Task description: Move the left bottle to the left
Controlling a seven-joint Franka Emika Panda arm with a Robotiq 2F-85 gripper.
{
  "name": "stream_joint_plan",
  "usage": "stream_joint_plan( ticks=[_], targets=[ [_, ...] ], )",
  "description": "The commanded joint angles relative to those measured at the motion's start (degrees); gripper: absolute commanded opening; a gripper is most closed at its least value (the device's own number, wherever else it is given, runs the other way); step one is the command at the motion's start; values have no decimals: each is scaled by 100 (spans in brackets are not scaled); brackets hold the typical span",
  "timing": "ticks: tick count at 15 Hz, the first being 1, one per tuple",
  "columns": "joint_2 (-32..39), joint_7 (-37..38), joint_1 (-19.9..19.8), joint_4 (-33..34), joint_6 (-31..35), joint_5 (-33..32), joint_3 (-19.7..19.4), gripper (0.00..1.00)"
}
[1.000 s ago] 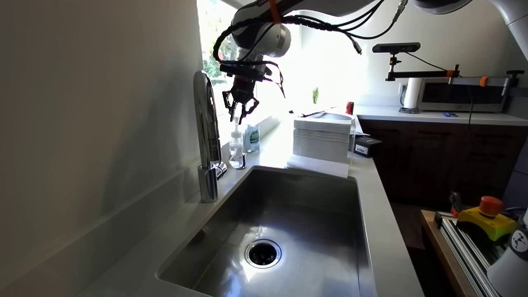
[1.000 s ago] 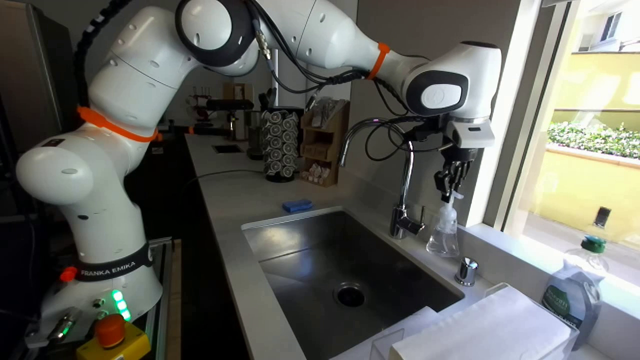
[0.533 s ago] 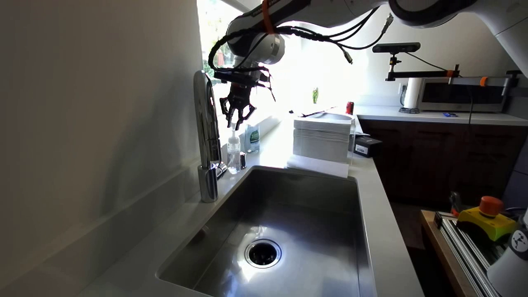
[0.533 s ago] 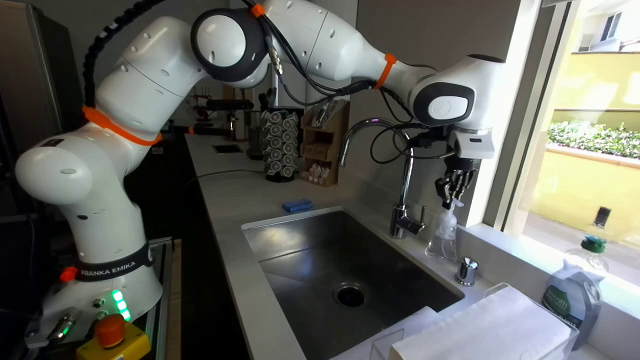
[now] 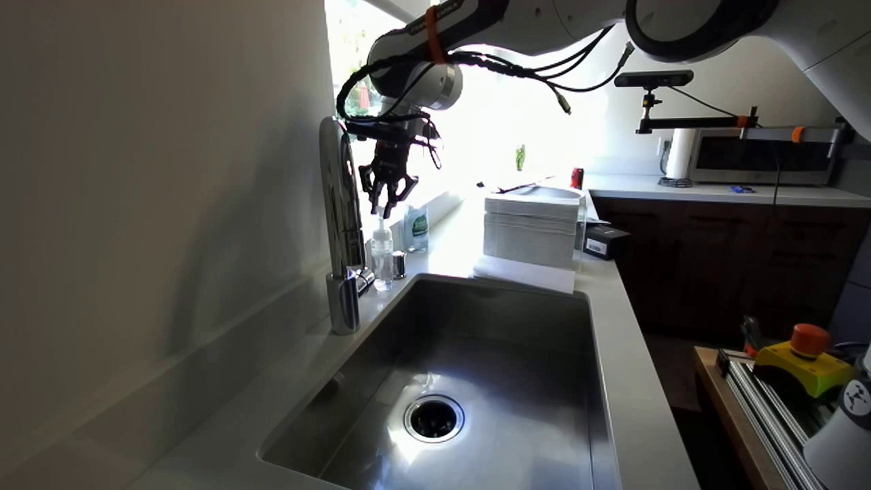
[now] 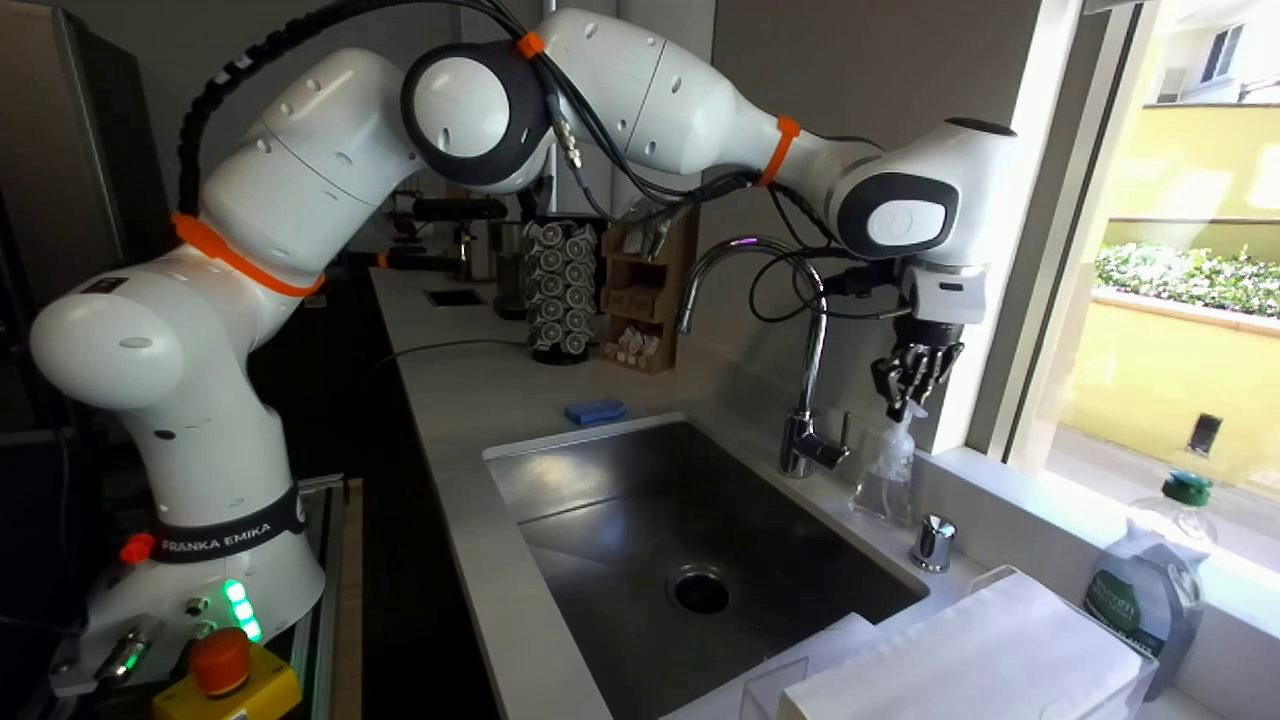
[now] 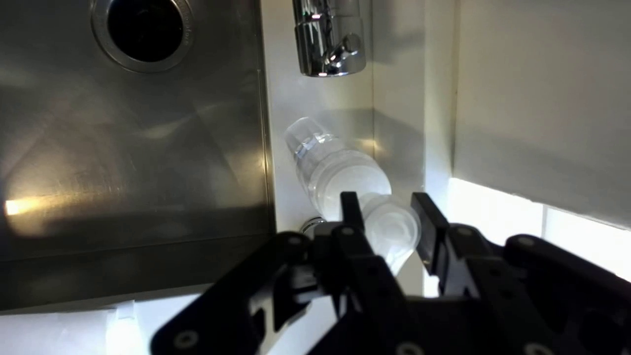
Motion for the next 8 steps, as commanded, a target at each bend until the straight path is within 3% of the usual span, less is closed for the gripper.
stream_joint_plan(
  ticks=[1, 8],
  targets=[
    [277, 369, -49, 471, -155, 10, 38, 8],
    [436, 790, -18, 662, -248, -90, 25, 8]
  ],
)
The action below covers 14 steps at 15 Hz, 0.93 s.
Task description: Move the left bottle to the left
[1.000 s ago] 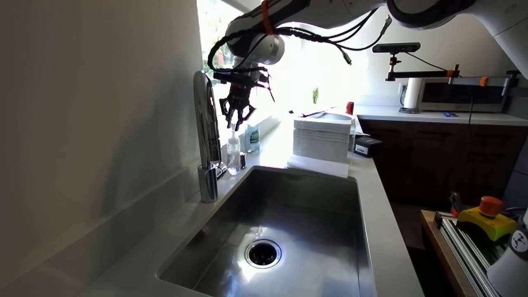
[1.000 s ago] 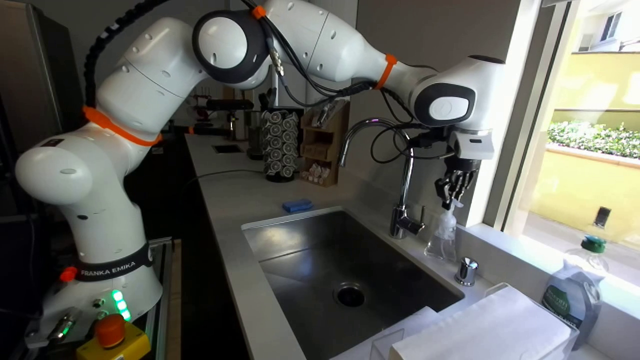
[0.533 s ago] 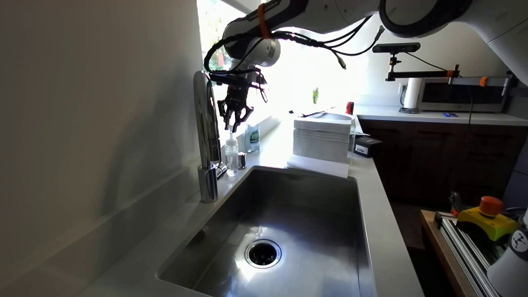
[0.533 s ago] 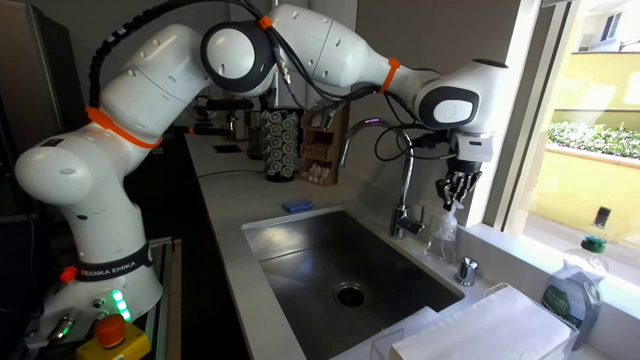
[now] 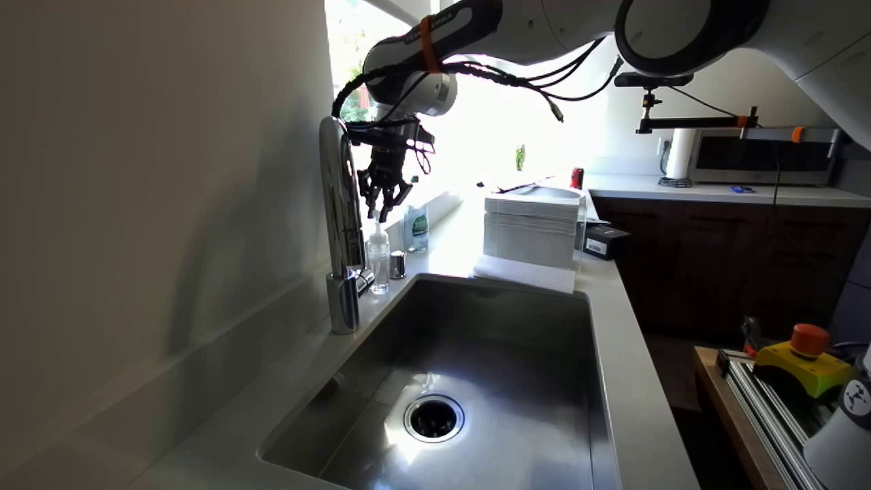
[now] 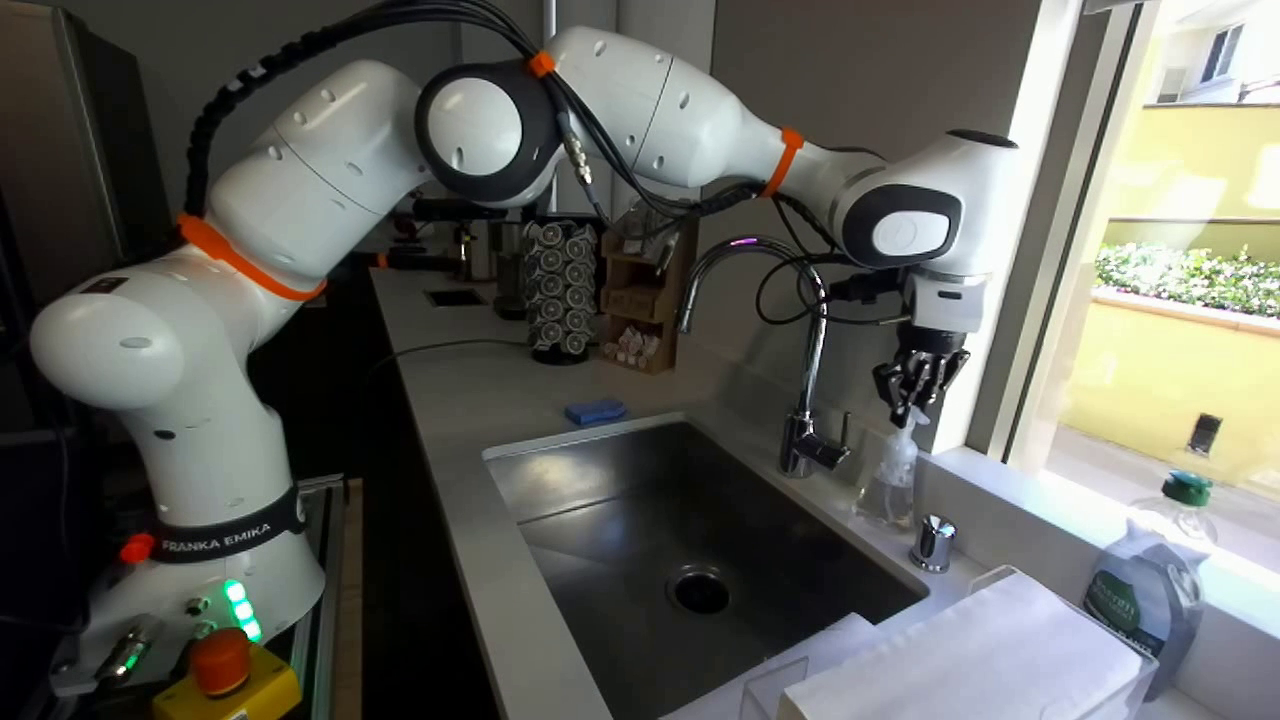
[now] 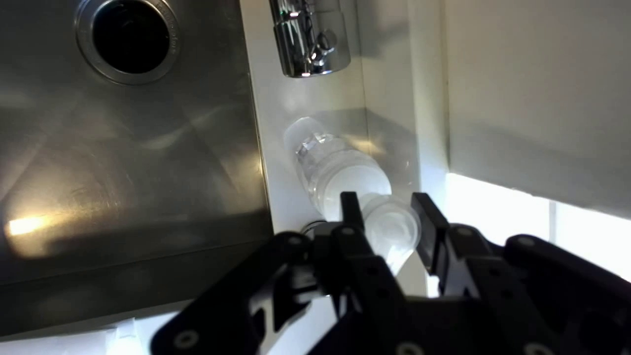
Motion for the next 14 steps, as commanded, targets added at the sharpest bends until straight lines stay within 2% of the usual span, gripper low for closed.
stream_joint_plan(
  ticks=[1, 14],
  targets=[
    [178, 420, -9, 373, -226, -84, 8, 8],
    [259, 1375, 258, 411, -89, -260, -257, 8]
  ],
)
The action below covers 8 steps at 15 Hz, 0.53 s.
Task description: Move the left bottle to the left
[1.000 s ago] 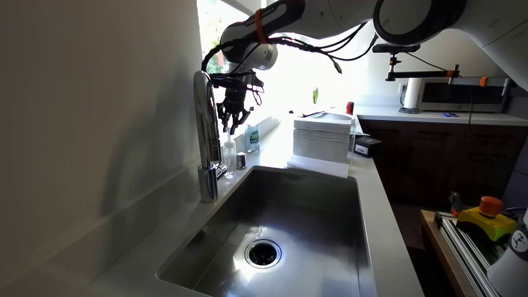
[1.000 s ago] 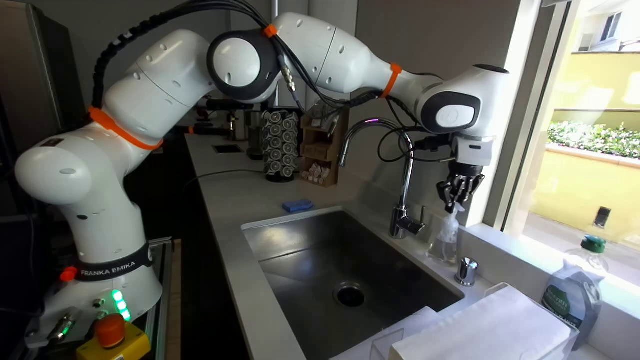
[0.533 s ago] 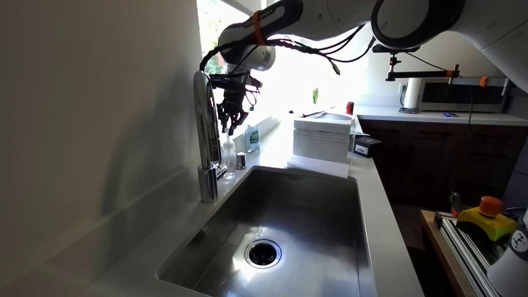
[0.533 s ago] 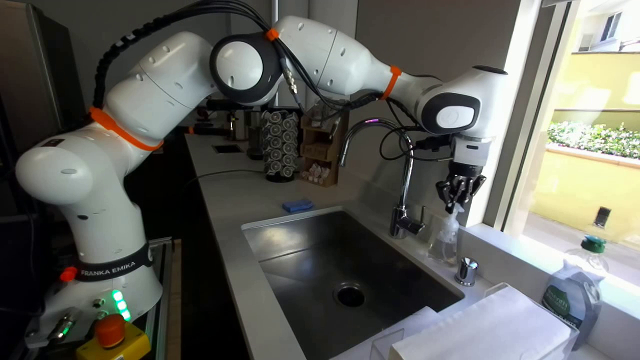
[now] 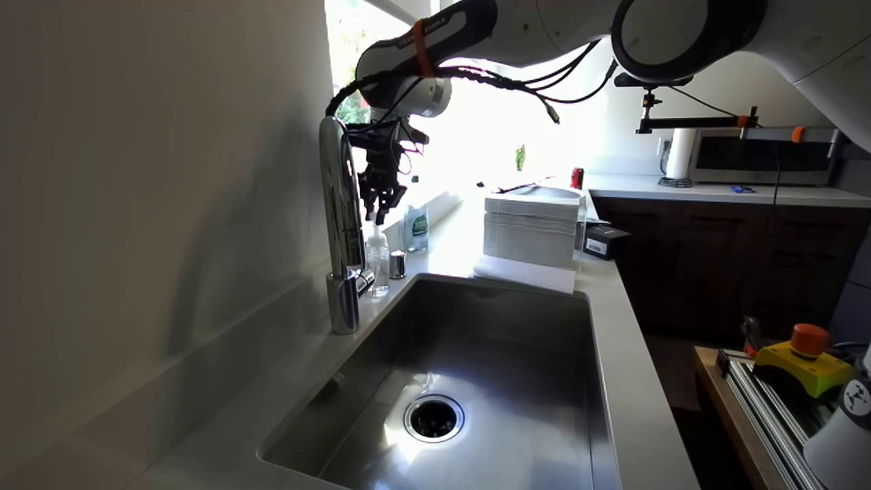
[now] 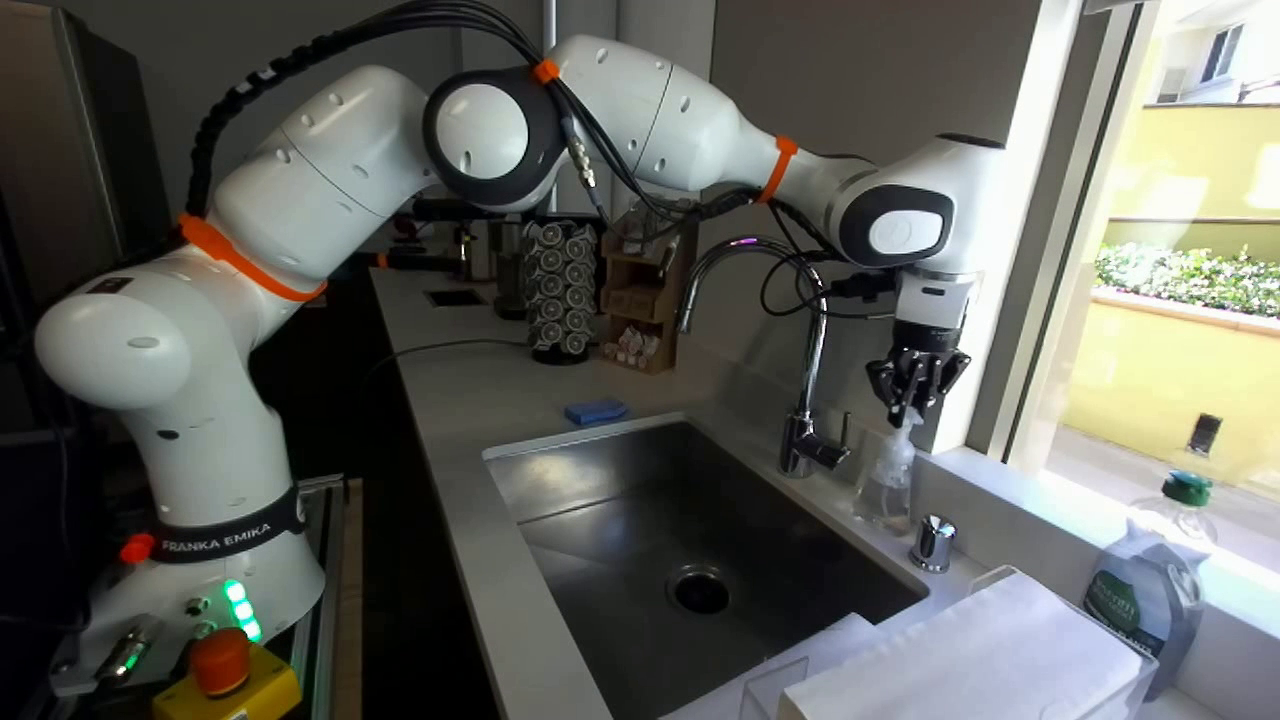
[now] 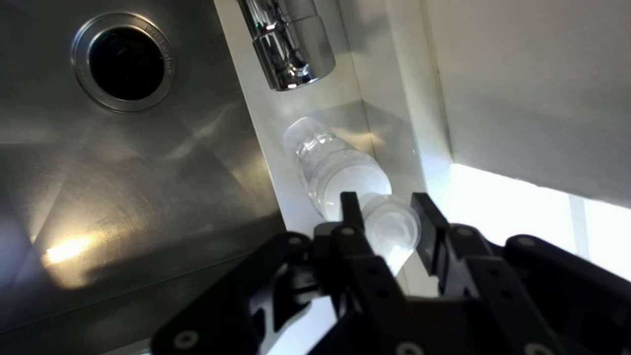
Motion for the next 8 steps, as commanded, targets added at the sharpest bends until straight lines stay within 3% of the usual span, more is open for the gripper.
stream_joint_plan(
  ticks=[1, 8],
  targets=[
    [183, 282, 46, 325, -67, -95, -96, 8],
    [289, 264, 37, 495, -127, -134, -129, 8]
  ],
)
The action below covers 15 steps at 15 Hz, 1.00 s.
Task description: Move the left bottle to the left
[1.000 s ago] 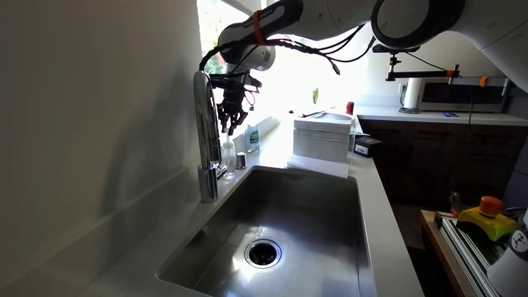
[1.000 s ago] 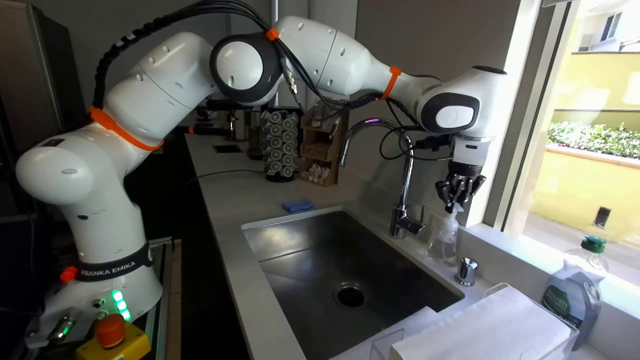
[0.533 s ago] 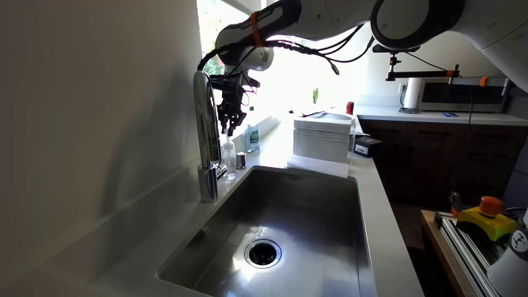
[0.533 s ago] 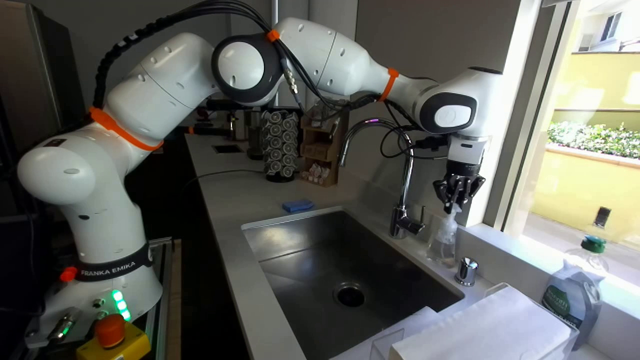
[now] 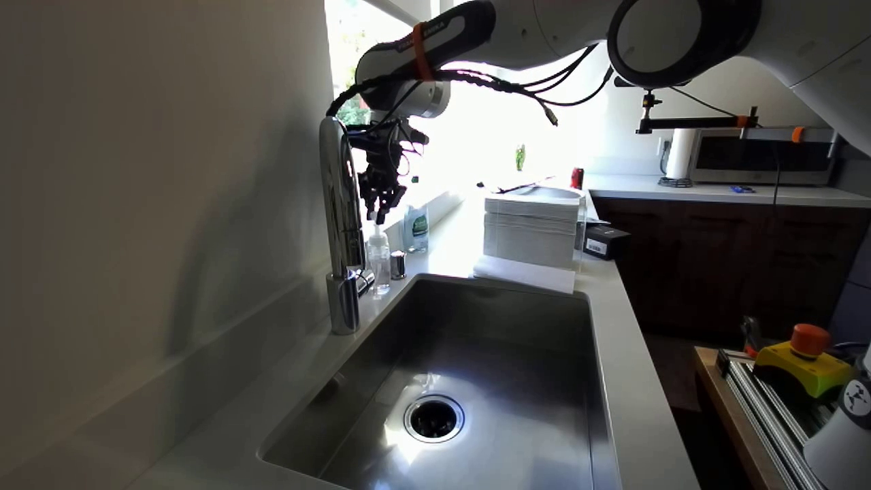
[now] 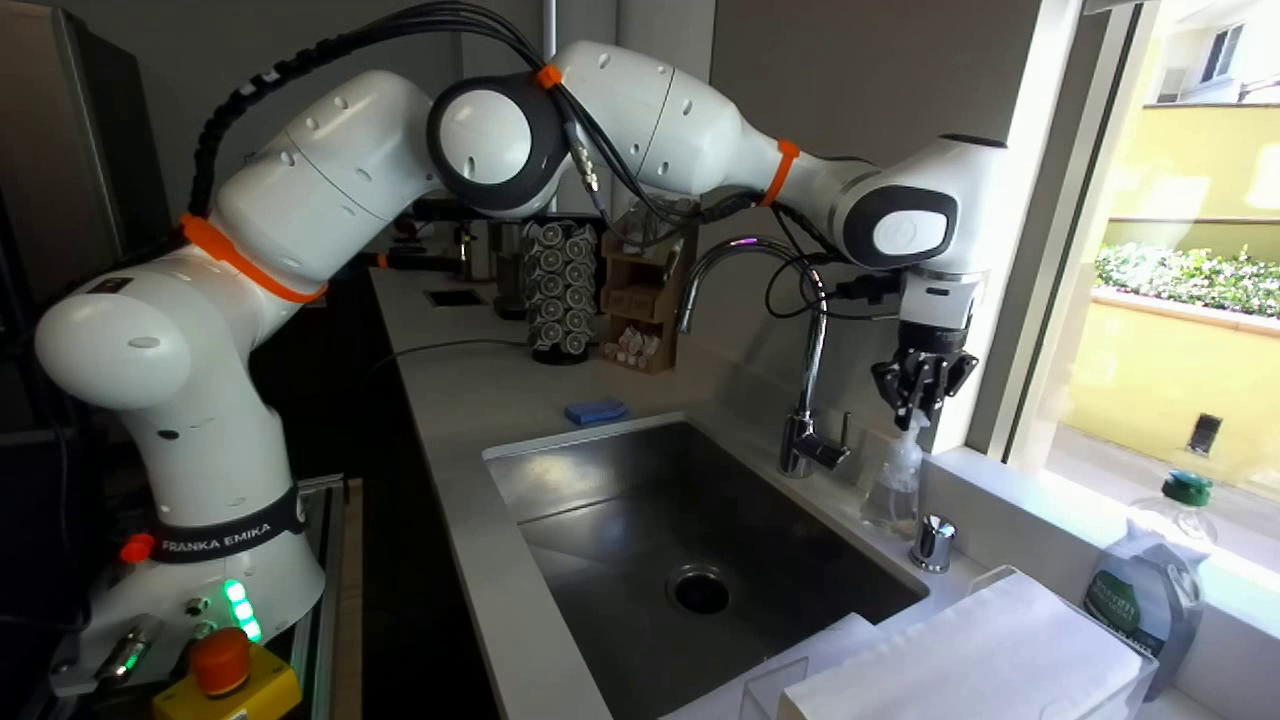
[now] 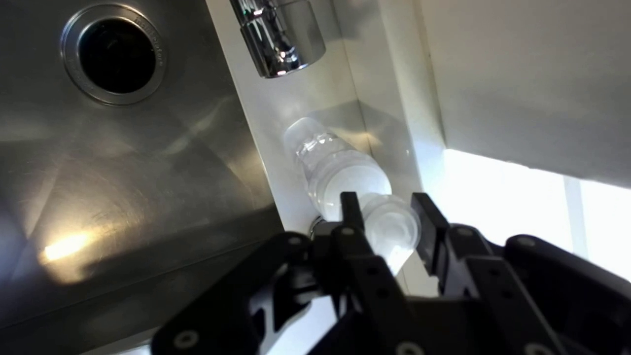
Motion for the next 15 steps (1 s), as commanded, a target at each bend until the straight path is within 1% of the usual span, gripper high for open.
stream_joint_plan(
  ticks=[1, 2, 3, 4, 10, 13, 15],
  targets=[
    [194, 160, 33, 357, -127, -105, -62, 8],
    [204, 151, 32, 370, -136, -114, -59, 8],
    [211, 143, 37, 382, -142, -138, -65, 55],
    [208, 144, 35, 392, -148, -146, -61, 56],
    [73, 72, 63, 313, -82, -203, -57, 99],
    [-30, 21, 90, 230, -41, -269, -79, 100],
    [-141, -170, 40, 156, -132, -262, -26, 100]
  ],
)
